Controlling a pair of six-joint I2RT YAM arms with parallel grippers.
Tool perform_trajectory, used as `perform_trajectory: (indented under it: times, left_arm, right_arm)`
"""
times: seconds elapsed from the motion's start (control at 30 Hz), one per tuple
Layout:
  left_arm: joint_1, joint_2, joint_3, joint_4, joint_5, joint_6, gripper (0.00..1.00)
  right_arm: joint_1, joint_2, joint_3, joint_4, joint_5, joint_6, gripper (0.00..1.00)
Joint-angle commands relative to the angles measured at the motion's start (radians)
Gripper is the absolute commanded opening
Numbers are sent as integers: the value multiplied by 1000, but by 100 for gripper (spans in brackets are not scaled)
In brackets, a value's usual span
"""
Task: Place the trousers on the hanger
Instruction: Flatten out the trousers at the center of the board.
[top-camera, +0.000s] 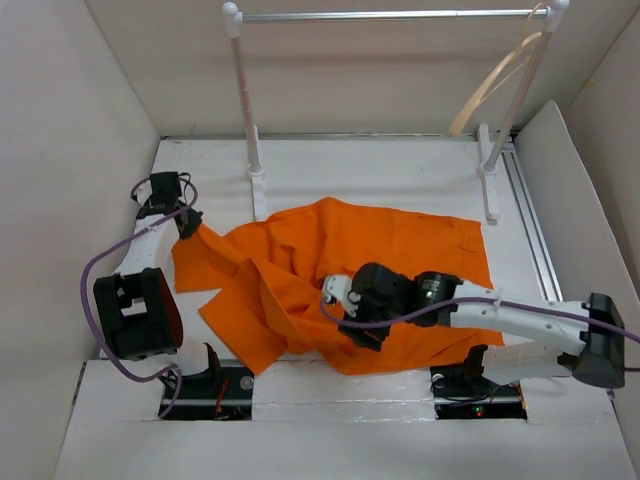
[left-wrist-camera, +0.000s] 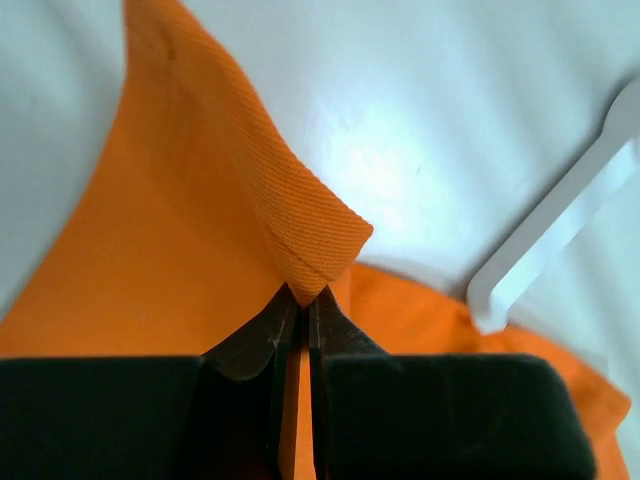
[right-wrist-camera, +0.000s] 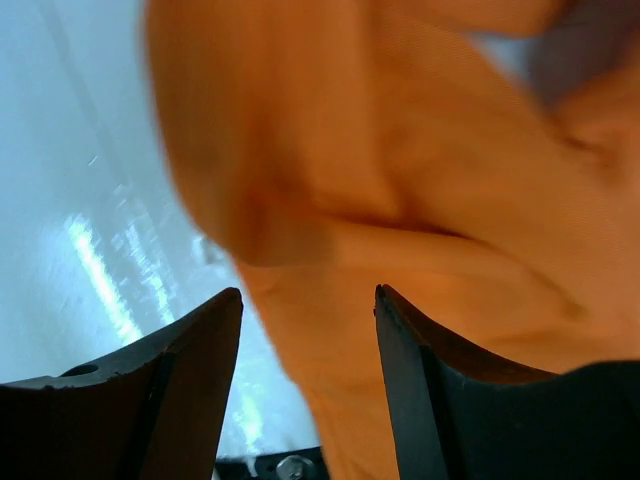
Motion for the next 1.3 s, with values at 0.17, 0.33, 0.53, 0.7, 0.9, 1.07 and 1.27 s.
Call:
perform_trajectory:
  times: [0.17,0.33,0.53,0.7,0.9,1.07,1.27]
  left_arm:
    - [4,224,380,-18,-142,81,0]
    - [-53,430,747,-233,-188,179,16]
    - [28,294,475,-160,-169,150,66]
    - [41,110,242,-40,-146,87,77]
    - [50,101,59,49,-108,52,76]
    - [50,220,101,14,-105,39,73]
    - [68,233,75,43,-120,6,69]
  right_arm:
    - [-296,-135,18,105,147,51,56]
    - [-422,-202,-7,80,309,167,0]
    - [-934,-248,-106,304,175,192,53]
    - [-1223,-56,-55,384,148,180,63]
    - [-1531,215,91,403,58,109,69]
    - [-1564,451,214,361,0,-33,73]
    - [-1564,598,285,323,-119,-87,71]
